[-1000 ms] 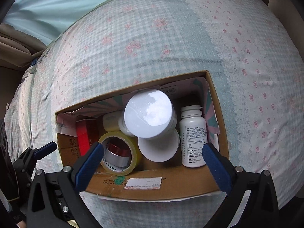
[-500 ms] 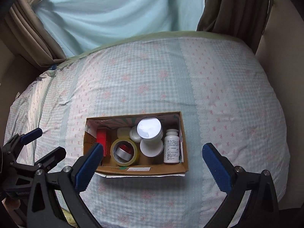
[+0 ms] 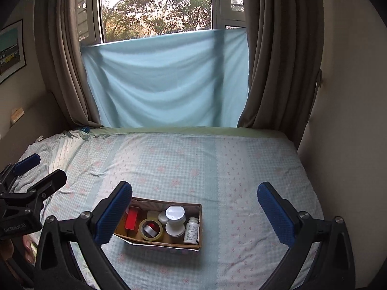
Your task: Organize rigid objects
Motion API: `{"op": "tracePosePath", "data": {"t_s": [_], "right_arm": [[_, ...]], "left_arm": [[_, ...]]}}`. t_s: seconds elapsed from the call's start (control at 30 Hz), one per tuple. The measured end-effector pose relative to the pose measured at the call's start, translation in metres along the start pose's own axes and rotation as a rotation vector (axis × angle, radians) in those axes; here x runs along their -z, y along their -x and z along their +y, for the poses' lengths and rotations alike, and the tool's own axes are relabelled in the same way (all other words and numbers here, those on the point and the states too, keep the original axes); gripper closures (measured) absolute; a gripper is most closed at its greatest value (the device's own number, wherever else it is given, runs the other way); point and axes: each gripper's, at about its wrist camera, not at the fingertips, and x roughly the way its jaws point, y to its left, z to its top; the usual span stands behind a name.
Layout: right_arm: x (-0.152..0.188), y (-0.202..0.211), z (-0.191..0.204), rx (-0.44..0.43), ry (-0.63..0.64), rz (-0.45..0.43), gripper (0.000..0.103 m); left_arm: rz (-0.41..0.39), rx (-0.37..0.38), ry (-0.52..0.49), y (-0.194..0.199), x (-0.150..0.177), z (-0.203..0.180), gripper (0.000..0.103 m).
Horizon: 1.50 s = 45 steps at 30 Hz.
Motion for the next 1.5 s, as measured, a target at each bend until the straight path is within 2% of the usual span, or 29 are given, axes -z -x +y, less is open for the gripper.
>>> {"op": "tracePosePath", "data": {"t_s": [0.27,0.43,1.5], "right_arm": [[0.018,0.034,-0.023,0.041,-0.017,-0.062,0.0],[0.021,0.043,-0.033,0.05,-0.02,-0.08,0.0],[0.018,0.052,-0.044,0.064,-0.025,-0.1,0.0]], "left_arm": [[-0.064,-0.072,-0.009,0.038,0.015,-0.022,0.0],[-0.078,-0.078,-0.019,0.047,0.019,-0.033,0.0],[-0.079,-0.068,-0.022,0.042,0.018,-0.043,0.0]]}}
